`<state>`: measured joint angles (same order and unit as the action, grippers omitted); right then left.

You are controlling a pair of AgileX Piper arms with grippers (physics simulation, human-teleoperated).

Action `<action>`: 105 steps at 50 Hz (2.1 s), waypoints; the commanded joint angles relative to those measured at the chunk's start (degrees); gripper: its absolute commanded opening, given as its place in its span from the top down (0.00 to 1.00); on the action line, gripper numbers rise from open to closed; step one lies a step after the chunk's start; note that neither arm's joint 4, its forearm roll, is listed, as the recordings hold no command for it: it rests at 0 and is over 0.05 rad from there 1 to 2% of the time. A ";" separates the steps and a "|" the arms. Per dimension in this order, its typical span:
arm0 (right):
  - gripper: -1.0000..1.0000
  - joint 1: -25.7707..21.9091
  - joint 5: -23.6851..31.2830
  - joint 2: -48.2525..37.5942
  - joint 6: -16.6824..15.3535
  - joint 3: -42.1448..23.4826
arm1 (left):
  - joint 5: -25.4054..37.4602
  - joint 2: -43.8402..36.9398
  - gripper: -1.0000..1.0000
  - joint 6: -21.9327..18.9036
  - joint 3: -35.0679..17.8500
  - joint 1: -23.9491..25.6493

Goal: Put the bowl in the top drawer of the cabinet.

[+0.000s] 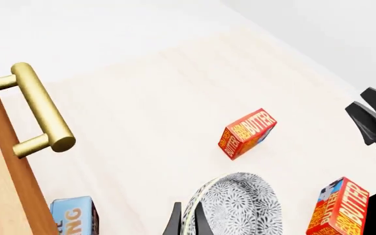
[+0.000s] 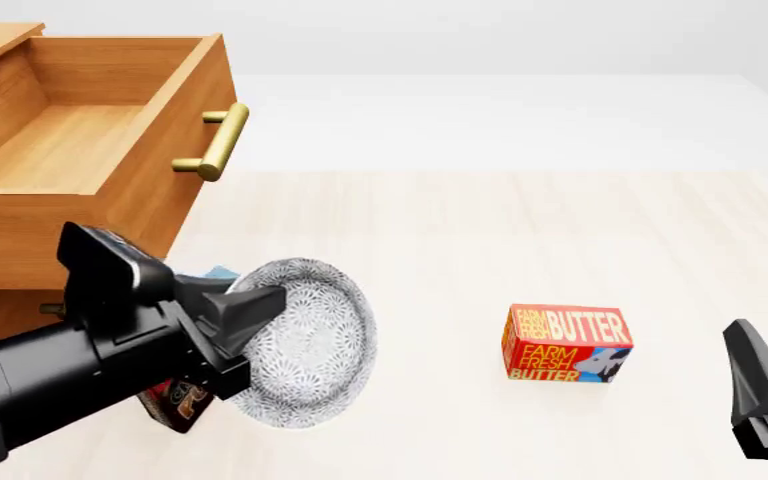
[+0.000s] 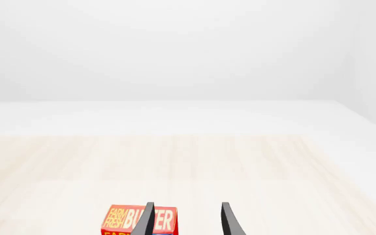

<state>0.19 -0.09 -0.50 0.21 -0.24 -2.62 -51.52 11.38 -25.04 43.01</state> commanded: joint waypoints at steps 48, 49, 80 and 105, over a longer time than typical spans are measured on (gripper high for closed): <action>0.00 -0.01 0.00 0.00 0.01 0.00 | 13.14 10.83 1.00 -7.66 -15.86 -7.96; 0.00 0.00 0.00 0.00 -0.01 0.00 | 13.52 10.60 1.00 -7.34 -16.42 -8.31; 0.00 -0.02 0.00 -0.02 -0.01 0.00 | 17.73 4.44 1.00 -6.92 -30.21 -21.08; 0.00 0.00 0.00 -0.01 0.01 0.00 | 17.92 -4.73 1.00 -4.33 -38.47 -31.92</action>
<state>0.19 -0.09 -0.51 0.21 -0.24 15.41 -52.84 6.46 -60.25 14.57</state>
